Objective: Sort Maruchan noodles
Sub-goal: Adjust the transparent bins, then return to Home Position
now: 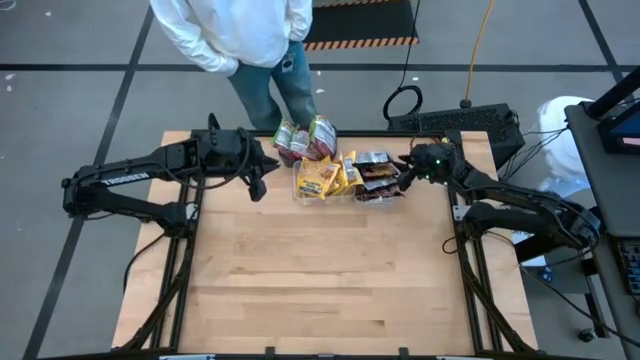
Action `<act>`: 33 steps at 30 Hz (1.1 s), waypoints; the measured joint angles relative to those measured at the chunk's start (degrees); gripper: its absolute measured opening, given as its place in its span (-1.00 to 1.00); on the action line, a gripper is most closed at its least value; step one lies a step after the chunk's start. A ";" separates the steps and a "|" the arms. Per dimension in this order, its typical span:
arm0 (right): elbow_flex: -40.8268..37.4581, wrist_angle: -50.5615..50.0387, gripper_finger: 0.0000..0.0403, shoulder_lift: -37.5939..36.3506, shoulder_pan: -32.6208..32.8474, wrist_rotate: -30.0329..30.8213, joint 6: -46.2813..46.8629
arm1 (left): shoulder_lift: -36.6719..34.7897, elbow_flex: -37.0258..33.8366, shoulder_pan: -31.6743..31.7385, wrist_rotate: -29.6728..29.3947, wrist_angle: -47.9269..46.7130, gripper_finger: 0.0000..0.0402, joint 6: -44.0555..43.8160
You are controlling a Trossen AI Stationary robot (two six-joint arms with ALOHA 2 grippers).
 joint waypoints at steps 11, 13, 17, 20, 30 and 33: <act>12.28 -13.82 -0.34 -16.12 2.20 -5.32 -6.52 | -7.90 0.00 0.00 0.00 -8.04 -0.71 1.06; 15.58 -19.54 -0.34 -18.37 2.61 -5.18 -8.09 | -10.33 0.00 0.00 0.00 -9.49 -0.71 0.99; 21.20 -30.36 -0.34 -21.87 3.25 -4.95 -11.39 | -15.27 0.00 0.00 0.01 -11.88 -0.71 0.45; 23.02 -36.16 -0.34 -24.73 3.37 -4.92 -11.86 | -18.04 0.00 -0.30 0.22 -12.22 -0.71 -0.06; 23.23 -48.66 -0.34 -35.83 3.37 -2.17 -12.52 | -23.41 -1.63 -6.78 0.66 -18.70 -0.71 -3.51; 23.23 -50.84 -0.34 -39.04 3.35 0.64 -12.48 | -26.07 -5.19 -8.85 0.63 -17.33 -0.71 -4.81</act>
